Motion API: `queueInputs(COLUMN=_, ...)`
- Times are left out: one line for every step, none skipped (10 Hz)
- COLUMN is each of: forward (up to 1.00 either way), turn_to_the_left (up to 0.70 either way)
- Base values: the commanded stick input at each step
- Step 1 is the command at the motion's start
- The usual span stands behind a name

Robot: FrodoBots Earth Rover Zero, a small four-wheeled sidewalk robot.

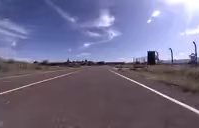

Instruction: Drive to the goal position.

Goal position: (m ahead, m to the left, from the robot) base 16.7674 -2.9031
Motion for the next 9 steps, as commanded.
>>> queueInputs(forward=1.0, turn_to_the_left=0.0)
queueInputs(forward=1.0, turn_to_the_left=0.0)
queueInputs(forward=1.0, turn_to_the_left=0.0)
queueInputs(forward=1.0, turn_to_the_left=0.0)
queueInputs(forward=1.0, turn_to_the_left=0.0)
queueInputs(forward=1.0, turn_to_the_left=0.0)
queueInputs(forward=1.0, turn_to_the_left=0.0)
queueInputs(forward=1.0, turn_to_the_left=-0.2)
queueInputs(forward=1.0, turn_to_the_left=-0.3)
